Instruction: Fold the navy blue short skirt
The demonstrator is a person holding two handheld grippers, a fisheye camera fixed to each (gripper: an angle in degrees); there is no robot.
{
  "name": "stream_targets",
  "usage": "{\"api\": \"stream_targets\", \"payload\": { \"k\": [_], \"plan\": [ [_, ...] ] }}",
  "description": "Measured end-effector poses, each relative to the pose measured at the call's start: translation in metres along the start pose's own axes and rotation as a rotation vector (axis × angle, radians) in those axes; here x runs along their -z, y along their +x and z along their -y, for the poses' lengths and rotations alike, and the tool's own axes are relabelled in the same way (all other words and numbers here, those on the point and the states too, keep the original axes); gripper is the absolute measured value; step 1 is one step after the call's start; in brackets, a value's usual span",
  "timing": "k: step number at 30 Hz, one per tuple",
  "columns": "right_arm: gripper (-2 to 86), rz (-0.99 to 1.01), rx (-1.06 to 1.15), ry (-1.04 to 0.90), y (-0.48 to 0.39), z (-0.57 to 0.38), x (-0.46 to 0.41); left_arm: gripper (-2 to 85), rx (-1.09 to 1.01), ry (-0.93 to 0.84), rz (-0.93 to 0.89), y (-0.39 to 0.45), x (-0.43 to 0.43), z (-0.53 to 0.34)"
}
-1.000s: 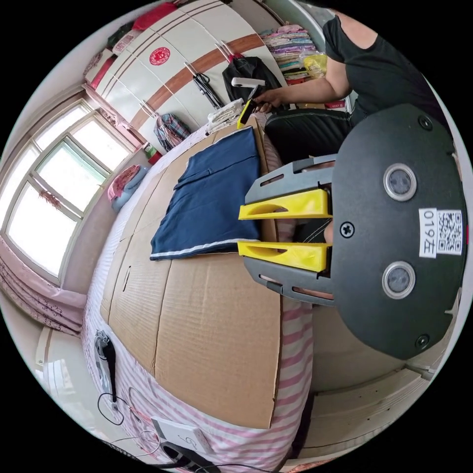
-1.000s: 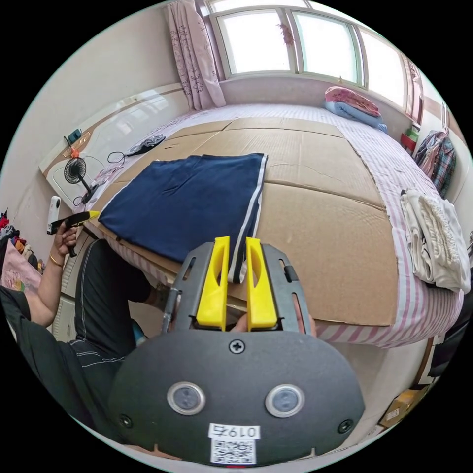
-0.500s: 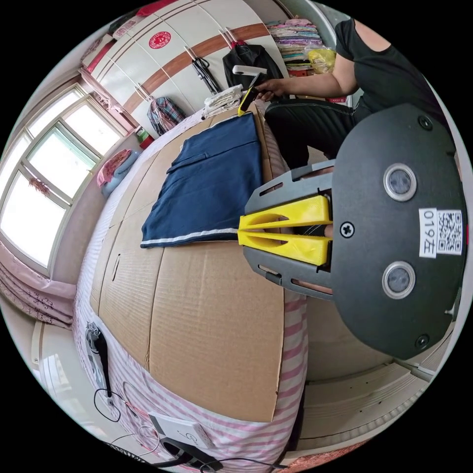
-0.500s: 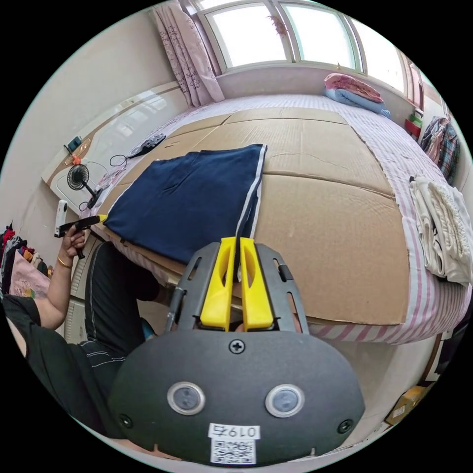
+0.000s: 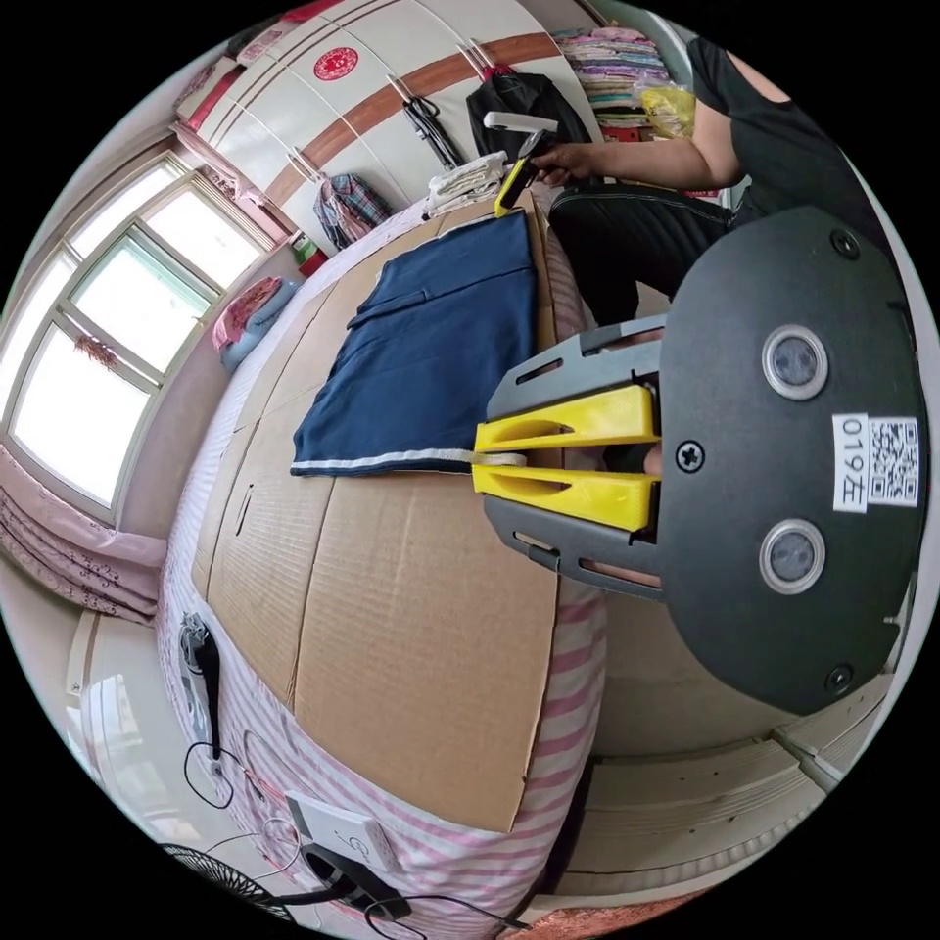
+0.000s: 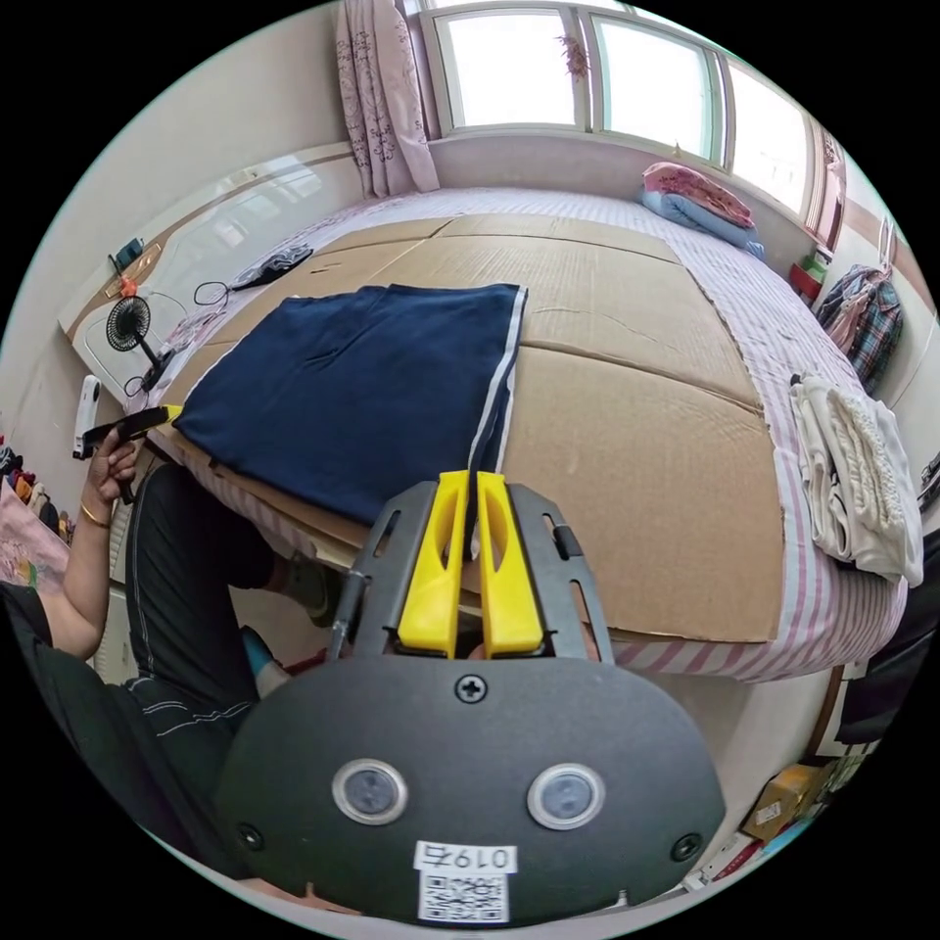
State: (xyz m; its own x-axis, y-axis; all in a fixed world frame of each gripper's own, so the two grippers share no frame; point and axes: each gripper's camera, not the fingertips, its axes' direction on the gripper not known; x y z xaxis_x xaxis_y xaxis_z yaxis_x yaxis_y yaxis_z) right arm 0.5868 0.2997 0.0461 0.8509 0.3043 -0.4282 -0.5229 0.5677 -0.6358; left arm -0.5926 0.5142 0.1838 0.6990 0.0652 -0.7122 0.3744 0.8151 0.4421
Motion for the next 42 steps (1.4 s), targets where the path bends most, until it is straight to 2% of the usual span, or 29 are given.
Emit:
{"api": "stream_targets", "payload": {
  "k": [9, 19, 23, 28, 32, 36, 42],
  "plan": [
    [-0.7, -0.02, -0.029, 0.015, -0.015, 0.0, 0.002, 1.0, -0.01, 0.019, 0.131, 0.041, 0.007, -0.012],
    [1.9, -0.023, -0.019, 0.004, -0.036, 0.0, -0.007, 1.0, 0.01, -0.008, 0.065, 0.062, 0.01, -0.02],
    [6.9, -0.019, -0.034, 0.041, -0.041, -0.006, -0.006, 1.5, 0.052, 0.079, 0.063, 0.069, 0.028, -0.034],
    [6.7, -0.086, -0.075, 0.199, -0.053, -0.025, 0.009, 1.4, 0.082, 0.242, 0.204, 0.099, 0.054, -0.06],
    [6.5, -0.101, -0.045, 0.228, -0.067, -0.03, 0.004, 1.7, 0.018, 0.198, 0.262, 0.131, 0.043, -0.044],
    [6.7, -0.068, -0.025, 0.181, -0.072, -0.023, -0.011, 1.7, 0.002, 0.249, 0.261, 0.146, 0.041, -0.026],
    [6.9, -0.048, -0.048, 0.144, -0.075, -0.016, -0.033, 1.5, -0.038, 0.162, 0.248, 0.169, 0.016, -0.013]
  ]
}}
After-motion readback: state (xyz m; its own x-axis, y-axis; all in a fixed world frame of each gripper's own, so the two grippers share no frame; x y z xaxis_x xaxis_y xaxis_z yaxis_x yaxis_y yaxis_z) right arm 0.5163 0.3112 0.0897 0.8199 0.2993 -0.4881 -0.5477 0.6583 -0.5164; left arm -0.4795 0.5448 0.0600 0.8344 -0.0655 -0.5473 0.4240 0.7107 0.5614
